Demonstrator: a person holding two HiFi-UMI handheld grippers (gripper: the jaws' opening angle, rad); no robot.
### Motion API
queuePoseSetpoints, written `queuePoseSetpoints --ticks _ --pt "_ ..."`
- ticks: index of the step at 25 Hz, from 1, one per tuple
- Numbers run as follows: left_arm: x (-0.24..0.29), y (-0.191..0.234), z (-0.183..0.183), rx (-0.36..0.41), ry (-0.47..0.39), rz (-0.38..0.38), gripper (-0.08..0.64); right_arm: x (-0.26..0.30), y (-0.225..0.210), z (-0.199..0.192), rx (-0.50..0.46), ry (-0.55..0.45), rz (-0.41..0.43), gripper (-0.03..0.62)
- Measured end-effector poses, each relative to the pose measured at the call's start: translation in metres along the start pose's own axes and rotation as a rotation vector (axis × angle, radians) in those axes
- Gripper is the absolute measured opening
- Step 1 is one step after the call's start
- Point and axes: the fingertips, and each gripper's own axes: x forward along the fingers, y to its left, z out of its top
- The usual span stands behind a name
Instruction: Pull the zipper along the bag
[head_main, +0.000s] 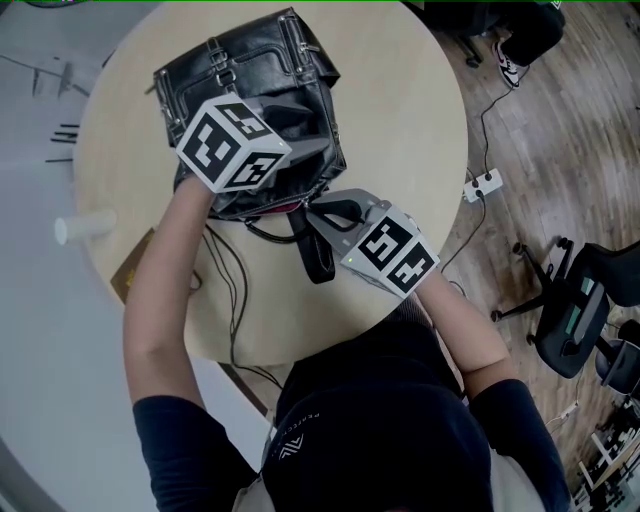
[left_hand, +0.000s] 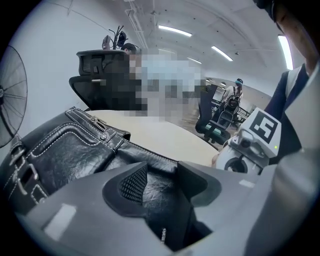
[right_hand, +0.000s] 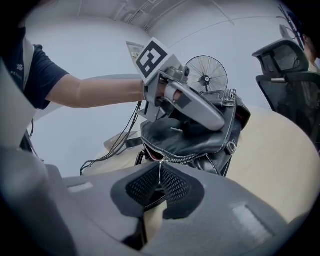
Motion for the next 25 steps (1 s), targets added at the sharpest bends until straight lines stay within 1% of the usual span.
queuePoseSetpoints --ticks 3,7,9,12,14,18,21,25 --pt "-0.007 -0.004 0.004 0.013 -0.007 -0.012 0.21 -0.003 -0.004 0.001 -0.001 -0.021 -0.023 0.012" --pt "-0.015 -0.01 0.004 0.086 0.023 -0.007 0.212 -0.004 -0.006 0.002 0.002 -0.027 -0.095 0.012" --pt "-0.017 -0.015 0.001 0.11 0.045 -0.019 0.221 -0.006 -0.008 0.002 0.03 -0.036 -0.124 0.012" --pt "-0.015 -0.025 -0.006 0.12 0.073 -0.048 0.223 -0.006 -0.012 0.001 0.073 -0.052 -0.161 0.012" --pt "-0.014 -0.027 -0.007 0.124 0.08 -0.051 0.222 -0.005 -0.015 0.001 0.083 -0.058 -0.177 0.012" --pt "-0.011 -0.026 -0.007 0.132 0.091 -0.045 0.225 -0.004 -0.019 0.001 0.087 -0.047 -0.174 0.012" --pt "-0.008 -0.026 -0.01 0.146 0.108 -0.037 0.225 0.0 -0.011 -0.002 0.075 -0.03 -0.152 0.012" --pt "-0.001 -0.023 -0.014 0.155 0.131 -0.015 0.225 0.007 -0.005 -0.001 0.065 -0.029 -0.146 0.012"
